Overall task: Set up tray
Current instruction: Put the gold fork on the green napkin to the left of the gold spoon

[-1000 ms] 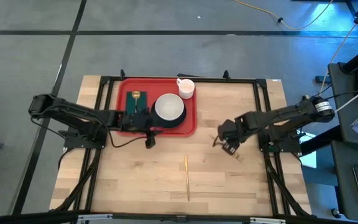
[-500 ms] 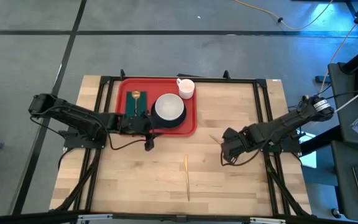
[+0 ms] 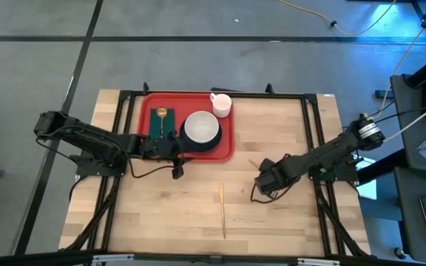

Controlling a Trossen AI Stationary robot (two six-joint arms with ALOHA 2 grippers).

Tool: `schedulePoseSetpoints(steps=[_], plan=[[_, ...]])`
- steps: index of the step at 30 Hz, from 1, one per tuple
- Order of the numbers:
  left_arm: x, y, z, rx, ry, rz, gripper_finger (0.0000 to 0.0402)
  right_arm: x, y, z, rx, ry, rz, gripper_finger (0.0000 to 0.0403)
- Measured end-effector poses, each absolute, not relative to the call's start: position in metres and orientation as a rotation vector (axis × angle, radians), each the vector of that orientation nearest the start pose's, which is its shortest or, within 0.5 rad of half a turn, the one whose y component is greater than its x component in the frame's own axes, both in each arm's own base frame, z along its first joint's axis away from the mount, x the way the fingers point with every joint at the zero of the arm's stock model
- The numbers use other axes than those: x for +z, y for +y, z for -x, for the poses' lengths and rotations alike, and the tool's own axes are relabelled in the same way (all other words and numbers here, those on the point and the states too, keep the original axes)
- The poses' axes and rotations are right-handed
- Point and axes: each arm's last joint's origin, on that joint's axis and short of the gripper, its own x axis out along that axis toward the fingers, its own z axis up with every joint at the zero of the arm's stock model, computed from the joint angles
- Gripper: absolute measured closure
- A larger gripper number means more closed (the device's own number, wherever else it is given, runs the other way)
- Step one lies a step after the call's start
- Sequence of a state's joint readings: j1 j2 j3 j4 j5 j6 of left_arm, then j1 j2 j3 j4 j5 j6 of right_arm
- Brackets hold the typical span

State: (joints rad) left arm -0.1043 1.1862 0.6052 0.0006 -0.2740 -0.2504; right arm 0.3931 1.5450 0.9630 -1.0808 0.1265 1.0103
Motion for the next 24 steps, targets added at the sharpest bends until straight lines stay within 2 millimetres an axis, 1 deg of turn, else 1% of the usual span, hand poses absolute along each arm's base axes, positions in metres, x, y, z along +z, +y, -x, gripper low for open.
schedulePoseSetpoints(steps=[5,9,16,20,24], plan=[[0.211,-0.017,-0.238,0.232,0.547,0.134,0.0274,0.164,0.081,-0.216,-0.547,1.52,-0.429,0.0256],[0.211,-0.017,-0.238,0.232,0.547,0.134,0.0274,0.149,0.078,-0.211,-0.521,1.515,-0.46,0.0256],[0.212,-0.017,-0.238,0.232,0.543,0.133,0.0274,0.137,0.074,-0.204,-0.541,1.507,-0.437,0.0258],[0.212,-0.017,-0.238,0.232,0.543,0.133,0.0274,0.131,0.07,-0.202,-0.513,1.499,-0.466,0.0283],[0.212,-0.017,-0.238,0.232,0.543,0.133,0.0274,0.129,0.067,-0.202,-0.485,1.512,-0.464,0.0334]])
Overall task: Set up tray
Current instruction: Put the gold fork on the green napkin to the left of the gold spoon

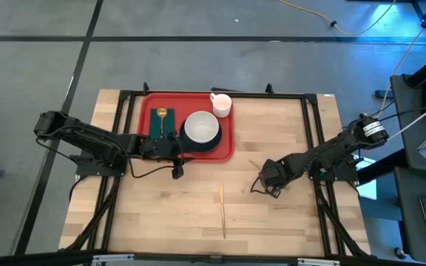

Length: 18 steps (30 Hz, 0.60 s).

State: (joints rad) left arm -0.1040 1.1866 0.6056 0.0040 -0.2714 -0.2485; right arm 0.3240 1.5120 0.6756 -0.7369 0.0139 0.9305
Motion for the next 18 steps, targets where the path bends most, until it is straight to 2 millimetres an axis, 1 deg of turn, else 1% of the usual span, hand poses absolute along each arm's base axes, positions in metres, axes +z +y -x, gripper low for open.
schedulePoseSetpoints(steps=[4,8,11,13,18], plan=[[0.212,-0.017,-0.239,0.232,0.543,0.134,0.0274,0.129,0.065,-0.202,-0.465,1.53,-0.434,0.0389],[0.212,-0.017,-0.239,0.232,0.543,0.134,0.0274,0.131,0.065,-0.203,-0.479,1.526,-0.397,0.0393],[0.212,-0.017,-0.238,0.233,0.542,0.133,0.0274,0.137,0.065,-0.207,-0.485,1.518,-0.311,0.0397],[0.212,-0.017,-0.238,0.242,0.541,0.12,0.0274,0.148,0.066,-0.215,-0.499,1.462,-0.231,0.0397],[0.213,-0.014,-0.238,0.299,0.547,-0.058,0.0274,0.182,0.07,-0.237,-0.465,1.35,-0.061,0.04]])
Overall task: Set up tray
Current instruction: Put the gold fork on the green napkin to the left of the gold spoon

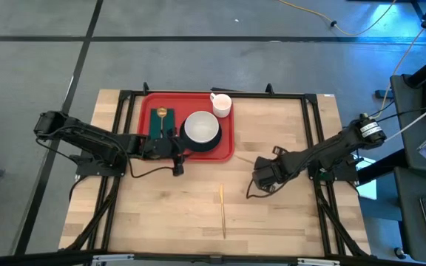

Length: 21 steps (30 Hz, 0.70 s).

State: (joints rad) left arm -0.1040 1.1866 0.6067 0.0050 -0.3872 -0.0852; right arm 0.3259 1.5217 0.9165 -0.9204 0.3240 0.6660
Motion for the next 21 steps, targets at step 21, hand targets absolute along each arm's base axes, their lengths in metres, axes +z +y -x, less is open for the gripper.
schedulePoseSetpoints(steps=[21], plan=[[0.253,-0.038,-0.259,0.413,0.674,-0.591,0.0237,0.226,0.042,-0.368,-0.599,1.39,0.53,0.0402]])
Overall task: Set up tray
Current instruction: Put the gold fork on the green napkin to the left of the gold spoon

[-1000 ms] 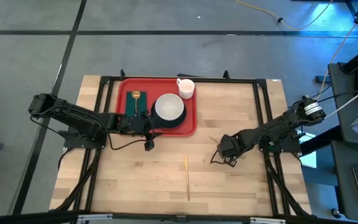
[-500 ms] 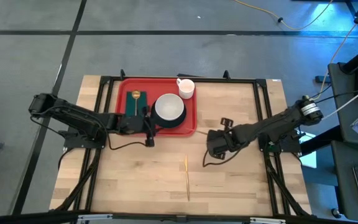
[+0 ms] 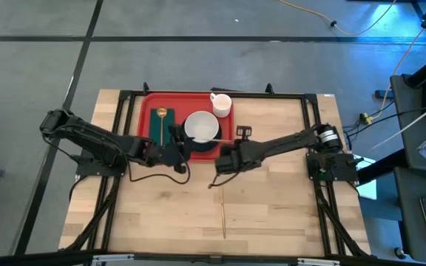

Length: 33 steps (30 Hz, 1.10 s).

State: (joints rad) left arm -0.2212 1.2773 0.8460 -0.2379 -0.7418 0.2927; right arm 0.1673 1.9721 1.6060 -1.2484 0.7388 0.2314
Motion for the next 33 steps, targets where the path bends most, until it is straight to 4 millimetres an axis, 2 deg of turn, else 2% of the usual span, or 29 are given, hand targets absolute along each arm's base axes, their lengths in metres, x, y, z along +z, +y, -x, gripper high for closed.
schedulePoseSetpoints(steps=[5,12,15,22,33], plan=[[0.237,-0.04,-0.27,0.453,0.73,-0.645,0.021,0.239,0.044,-0.388,-0.583,1.335,0.552,0.0402],[0.226,-0.043,-0.288,0.55,0.7,-0.73,0.0207,0.25,0.038,-0.403,-0.569,1.258,0.547,0.0402],[0.227,-0.044,-0.292,0.575,0.66,-0.712,0.0213,0.25,0.037,-0.405,-0.549,1.253,0.555,0.0403],[0.229,-0.045,-0.295,0.515,0.638,-0.723,0.024,0.249,0.039,-0.412,-0.511,1.218,0.611,0.0403],[0.229,-0.045,-0.295,0.507,0.644,-0.737,0.0283,0.252,0.051,-0.418,-0.463,1.155,0.657,0.0403]])
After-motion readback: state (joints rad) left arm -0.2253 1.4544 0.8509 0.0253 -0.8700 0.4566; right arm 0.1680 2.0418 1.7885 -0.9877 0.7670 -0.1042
